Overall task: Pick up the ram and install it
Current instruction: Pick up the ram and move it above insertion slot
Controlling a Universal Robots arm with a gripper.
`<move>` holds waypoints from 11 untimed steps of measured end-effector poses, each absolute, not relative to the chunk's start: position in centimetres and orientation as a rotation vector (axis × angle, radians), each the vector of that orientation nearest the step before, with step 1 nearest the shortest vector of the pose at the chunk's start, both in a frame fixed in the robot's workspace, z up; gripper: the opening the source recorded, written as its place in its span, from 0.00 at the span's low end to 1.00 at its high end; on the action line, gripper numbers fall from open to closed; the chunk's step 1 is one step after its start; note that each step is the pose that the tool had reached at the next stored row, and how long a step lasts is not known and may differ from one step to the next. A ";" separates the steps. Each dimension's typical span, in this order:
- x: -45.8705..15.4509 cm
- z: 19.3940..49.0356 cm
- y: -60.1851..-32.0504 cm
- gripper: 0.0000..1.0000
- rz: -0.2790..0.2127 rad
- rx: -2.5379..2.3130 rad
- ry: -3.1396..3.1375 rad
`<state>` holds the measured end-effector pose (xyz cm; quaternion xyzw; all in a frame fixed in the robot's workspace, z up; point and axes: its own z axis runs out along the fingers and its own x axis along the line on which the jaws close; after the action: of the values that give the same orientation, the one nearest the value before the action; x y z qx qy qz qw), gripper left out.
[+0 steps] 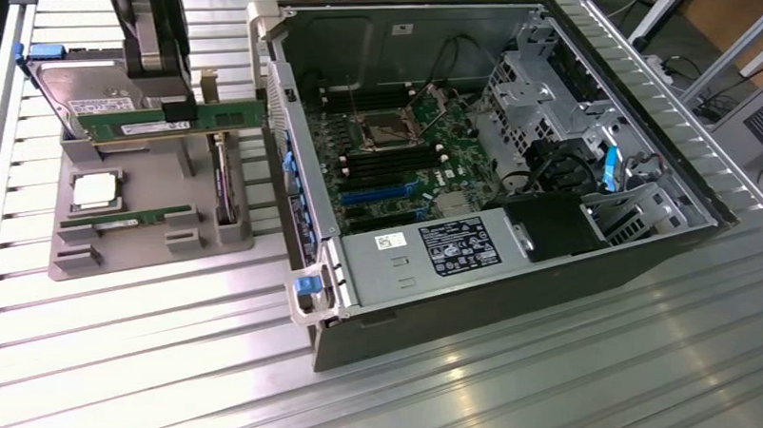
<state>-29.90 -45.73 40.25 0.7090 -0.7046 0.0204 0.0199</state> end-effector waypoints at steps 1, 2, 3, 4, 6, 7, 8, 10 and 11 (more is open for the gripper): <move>-29.8 40.3 -45.7 0.12 0.063 2.200 -2.186; -29.7 40.3 -45.7 0.12 0.063 2.200 -2.186; -29.6 40.3 -45.7 0.12 0.063 2.200 -2.186; -29.4 40.3 -45.7 0.12 0.063 2.200 -2.186; -29.2 40.3 -45.7 0.12 0.063 2.200 -2.186; -29.1 40.3 -45.7 0.12 0.063 2.200 -2.186; -29.0 40.3 -45.7 0.12 0.063 2.200 -2.186; -28.6 40.3 -45.7 0.12 0.063 2.200 -2.186; -28.6 40.3 -45.7 0.12 0.063 2.200 -2.186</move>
<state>-28.56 -45.73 40.26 0.7090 -0.7046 0.0204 0.0199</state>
